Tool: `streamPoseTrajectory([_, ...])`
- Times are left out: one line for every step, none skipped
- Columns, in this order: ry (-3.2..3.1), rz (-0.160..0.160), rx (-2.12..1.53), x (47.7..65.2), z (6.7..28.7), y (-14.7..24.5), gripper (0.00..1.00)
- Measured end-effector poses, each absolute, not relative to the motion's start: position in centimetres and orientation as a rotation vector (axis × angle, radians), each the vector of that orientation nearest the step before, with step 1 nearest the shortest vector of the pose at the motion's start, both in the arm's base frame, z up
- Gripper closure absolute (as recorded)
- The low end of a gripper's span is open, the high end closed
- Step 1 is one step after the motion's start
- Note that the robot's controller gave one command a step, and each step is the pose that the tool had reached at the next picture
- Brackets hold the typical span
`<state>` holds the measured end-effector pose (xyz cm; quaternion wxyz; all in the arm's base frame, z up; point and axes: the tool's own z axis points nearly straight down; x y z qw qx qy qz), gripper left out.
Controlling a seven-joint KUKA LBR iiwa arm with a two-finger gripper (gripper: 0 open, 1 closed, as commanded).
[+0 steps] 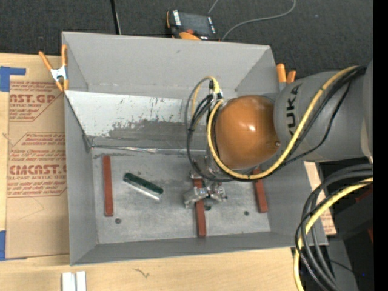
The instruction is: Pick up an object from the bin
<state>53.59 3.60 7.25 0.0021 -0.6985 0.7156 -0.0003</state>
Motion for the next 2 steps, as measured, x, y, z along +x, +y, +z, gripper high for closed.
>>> streamPoseTrajectory([2.245, -0.005, -2.188, 53.8, 14.9, 3.8, 1.00])
streamPoseTrajectory([2.248, -0.003, -2.187, 53.9, 19.5, 4.0, 1.00])
